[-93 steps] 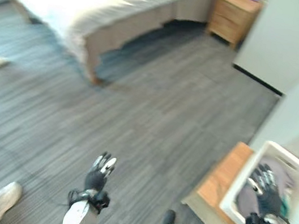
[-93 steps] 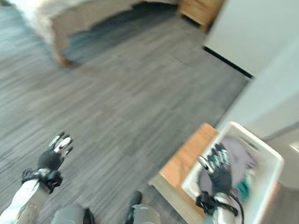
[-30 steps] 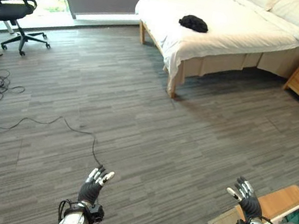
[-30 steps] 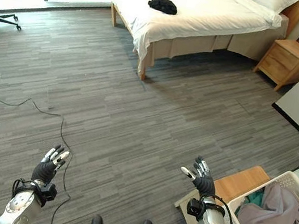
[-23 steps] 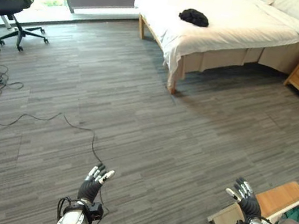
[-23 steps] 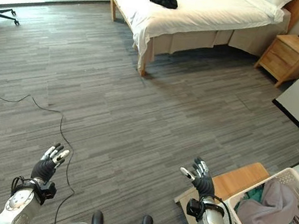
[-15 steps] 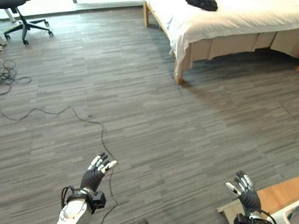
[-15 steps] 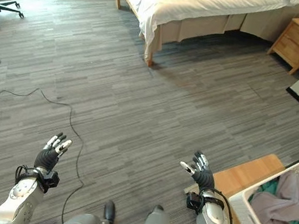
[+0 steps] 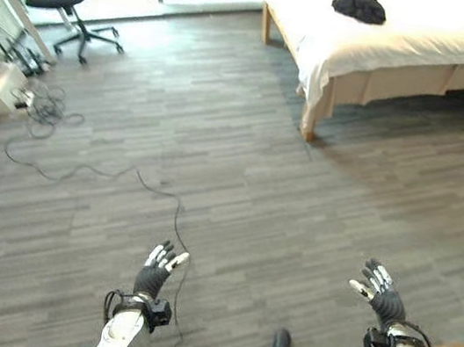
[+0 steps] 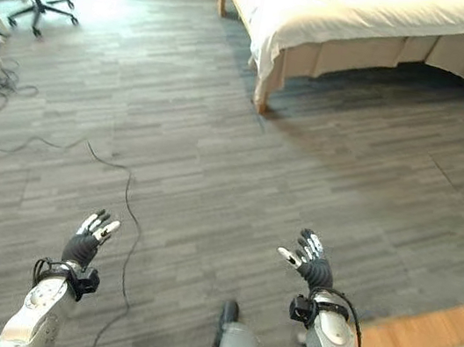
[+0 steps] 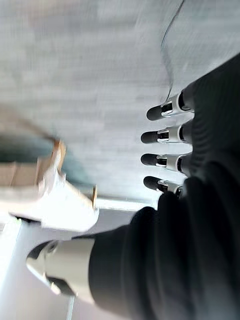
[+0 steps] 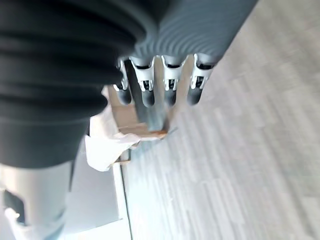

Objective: Pick up bed clothes into laundry basket.

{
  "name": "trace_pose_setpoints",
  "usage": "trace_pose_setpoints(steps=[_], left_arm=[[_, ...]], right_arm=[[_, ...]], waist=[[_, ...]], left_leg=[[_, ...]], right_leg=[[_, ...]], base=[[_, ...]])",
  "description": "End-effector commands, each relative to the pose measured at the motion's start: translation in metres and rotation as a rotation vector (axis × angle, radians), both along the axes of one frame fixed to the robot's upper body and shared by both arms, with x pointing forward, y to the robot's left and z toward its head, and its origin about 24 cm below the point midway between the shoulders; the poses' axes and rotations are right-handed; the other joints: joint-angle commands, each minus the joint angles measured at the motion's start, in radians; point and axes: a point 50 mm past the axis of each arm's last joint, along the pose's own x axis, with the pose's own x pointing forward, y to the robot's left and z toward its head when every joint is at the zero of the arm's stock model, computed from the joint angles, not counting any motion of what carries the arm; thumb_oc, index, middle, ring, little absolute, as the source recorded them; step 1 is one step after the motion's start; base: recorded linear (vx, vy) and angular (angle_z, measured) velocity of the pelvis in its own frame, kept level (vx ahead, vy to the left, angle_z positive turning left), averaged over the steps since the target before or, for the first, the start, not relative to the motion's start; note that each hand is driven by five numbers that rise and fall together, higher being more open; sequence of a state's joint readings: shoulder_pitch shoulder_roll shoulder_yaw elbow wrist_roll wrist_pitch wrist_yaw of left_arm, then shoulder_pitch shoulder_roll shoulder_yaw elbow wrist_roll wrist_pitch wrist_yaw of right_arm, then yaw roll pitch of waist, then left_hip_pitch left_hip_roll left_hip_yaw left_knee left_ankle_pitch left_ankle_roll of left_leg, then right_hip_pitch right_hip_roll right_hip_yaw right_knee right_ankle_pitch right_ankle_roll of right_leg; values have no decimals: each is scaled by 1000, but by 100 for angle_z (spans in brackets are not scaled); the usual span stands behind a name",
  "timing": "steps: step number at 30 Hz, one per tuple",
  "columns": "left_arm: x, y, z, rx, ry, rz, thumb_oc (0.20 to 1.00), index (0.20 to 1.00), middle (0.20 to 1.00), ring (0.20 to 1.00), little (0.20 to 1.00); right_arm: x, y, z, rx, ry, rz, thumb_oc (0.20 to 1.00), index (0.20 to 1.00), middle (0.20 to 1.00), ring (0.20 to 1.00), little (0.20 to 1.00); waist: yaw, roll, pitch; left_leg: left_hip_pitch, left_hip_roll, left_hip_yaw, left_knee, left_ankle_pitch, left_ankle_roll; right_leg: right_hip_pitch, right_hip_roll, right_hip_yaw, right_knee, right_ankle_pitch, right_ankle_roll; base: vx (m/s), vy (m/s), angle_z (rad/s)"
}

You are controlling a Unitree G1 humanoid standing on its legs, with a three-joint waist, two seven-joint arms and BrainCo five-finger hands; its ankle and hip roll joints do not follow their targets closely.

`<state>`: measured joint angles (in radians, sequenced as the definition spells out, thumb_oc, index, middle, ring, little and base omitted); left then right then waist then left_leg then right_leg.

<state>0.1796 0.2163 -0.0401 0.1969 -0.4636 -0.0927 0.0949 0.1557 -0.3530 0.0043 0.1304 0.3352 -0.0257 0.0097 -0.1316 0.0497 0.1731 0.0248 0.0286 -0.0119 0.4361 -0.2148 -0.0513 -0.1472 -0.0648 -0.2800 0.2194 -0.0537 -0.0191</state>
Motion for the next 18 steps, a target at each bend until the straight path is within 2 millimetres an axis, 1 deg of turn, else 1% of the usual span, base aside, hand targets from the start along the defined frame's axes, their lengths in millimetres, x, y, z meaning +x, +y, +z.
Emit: trace_pose_setpoints(steps=[1, 2, 3, 4, 5, 6, 7, 8, 9, 10, 12, 13, 14, 15, 16, 17, 18], left_arm=[[17, 12, 33, 28, -170, 7, 1000, 1000, 1000, 1000, 1000], [17, 12, 33, 29, -171, 7, 1000, 1000, 1000, 1000, 1000], [16, 9, 31, -1, -161, 16, 1000, 1000, 1000, 1000, 1000], [16, 9, 31, -1, -161, 15, 1000, 1000, 1000, 1000, 1000], [16, 9, 29, -5, -153, 17, 1000, 1000, 1000, 1000, 1000], [13, 9, 27, -17, -145, 23, 1000, 1000, 1000, 1000, 1000], [10, 11, 25, -10, -135, 29, 1000, 1000, 1000, 1000, 1000], [10, 11, 25, -10, -135, 29, 1000, 1000, 1000, 1000, 1000], [9, 11, 23, -8, -126, 32, 1000, 1000, 1000, 1000, 1000], [7, 11, 20, -24, -121, 48, 1000, 1000, 1000, 1000, 1000], [7, 9, 19, -42, -120, 60, 1000, 1000, 1000, 1000, 1000], [7, 8, 19, -47, -122, 64, 1000, 1000, 1000, 1000, 1000], [6, 9, 17, -51, -119, 73, 1000, 1000, 1000, 1000, 1000], [5, 10, 15, -56, -111, 83, 1000, 1000, 1000, 1000, 1000], [4, 9, 15, -52, -107, 74, 1000, 1000, 1000, 1000, 1000], [4, 10, 15, -48, -108, 73, 1000, 1000, 1000, 1000, 1000], [4, 11, 15, -38, -102, 72, 1000, 1000, 1000, 1000, 1000]], right_arm=[[3, -9, 19, 15, -109, -13, 1000, 1000, 1000, 1000, 1000], [3, -9, 19, 16, -109, -13, 1000, 1000, 1000, 1000, 1000], [2, -11, 19, 7, -104, -35, 1000, 1000, 1000, 1000, 1000], [2, -11, 19, 8, -104, -35, 1000, 1000, 1000, 1000, 1000], [2, -12, 19, 3, -101, -44, 1000, 1000, 1000, 1000, 1000], [3, -11, 20, 15, -111, -51, 1000, 1000, 1000, 1000, 1000], [1, -9, 19, 14, -109, -43, 1000, 1000, 1000, 1000, 1000], [1, -9, 19, 14, -109, -43, 1000, 1000, 1000, 1000, 1000], [0, -7, 16, 6, -97, -31, 1000, 1000, 1000, 1000, 1000], [-2, -3, 12, -14, -75, -8, 1000, 1000, 1000, 1000, 1000], [-3, -3, 10, -35, -62, 0, 1000, 1000, 1000, 1000, 1000], [-3, -5, 10, -41, -61, -2, 1000, 1000, 1000, 1000, 1000], [-5, -6, 8, -46, -52, -5, 1000, 1000, 1000, 1000, 1000], [-9, -6, 5, -34, -33, -15, 1000, 1000, 1000, 1000, 1000], [-13, -5, 0, -12, -21, -29, 1000, 1000, 1000, 1000, 1000], [-14, -2, -2, 6, -12, -29, 1000, 1000, 1000, 1000, 1000], [-15, 2, -5, 13, -1, -25, 1000, 1000, 1000, 1000, 1000]], waist=[[9, -64, 48], [7, -68, 46], [34, -87, 70], [33, -90, 68], [44, -97, 72], [67, -103, 76], [84, -97, 74], [85, -99, 72], [94, -89, 68], [107, -65, 62], [115, -51, 48], [114, -49, 41], [114, -50, 37], [112, -45, 16], [112, -45, -3], [113, -50, -13], [112, -67, -20]], left_leg=[[17, 39, 47, 319, 327, -86], [12, 35, 46, 319, 331, -85], [-85, 53, 83, 347, 264, -46], [-87, 50, 84, 345, 267, -44], [-140, 58, 106, 316, 240, -31], [-233, 79, 161, 182, 202, -16], [-266, 100, 193, -18, 234, -13], [-263, 97, 196, -28, 241, -12], [-255, 101, 203, -154, 277, -15], [-237, 94, 164, -360, 358, -30], [-249, 112, 134, -468, 398, -55], [-260, 125, 134, -506, 417, -71], [-254, 136, 144, -504, 434, -83], [-232, 153, 186, -474, 442, -82], [-236, 152, 206, -435, 449, -76], [-241, 143, 219, -404, 424, -58], [-235, 123, 232, -382, 396, -38]], right_leg=[[65, 1, 56, -134, 6, 29], [63, -4, 54, -136, 9, 29], [123, 7, 66, -163, -11, 22], [122, 4, 66, -165, -8, 23], [151, 8, 71, -181, -15, 25], [213, 17, 75, -211, -32, 42], [245, 29, 97, -222, -54, 52], [242, 26, 99, -222, -52, 53], [265, 36, 109, -222, -69, 57], [316, 49, 137, -224, -104, 67], [361, 39, 159, -227, -130, 77], [387, 29, 176, -233, -145, 83], [413, 21, 194, -235, -152, 87], [451, 6, 208, -239, -171, 98], [455, -19, 206, -226, -178, 110], [449, -44, 212, -202, -173, 125], [440, -83, 214, -150, -137, 149]], base=[[225, -268, 13], [324, -290, 2], [231, -182, -22], [377, -237, -26], [436, -110, -27], [740, -85, -10], [600, -30, -17], [485, 55, -68], [541, 119, -92], [703, 154, -99], [601, 149, -78], [519, 135, -101], [689, 201, -138], [760, 280, -109], [737, 329, -75], [558, 319, -26], [426, 270, -35]])
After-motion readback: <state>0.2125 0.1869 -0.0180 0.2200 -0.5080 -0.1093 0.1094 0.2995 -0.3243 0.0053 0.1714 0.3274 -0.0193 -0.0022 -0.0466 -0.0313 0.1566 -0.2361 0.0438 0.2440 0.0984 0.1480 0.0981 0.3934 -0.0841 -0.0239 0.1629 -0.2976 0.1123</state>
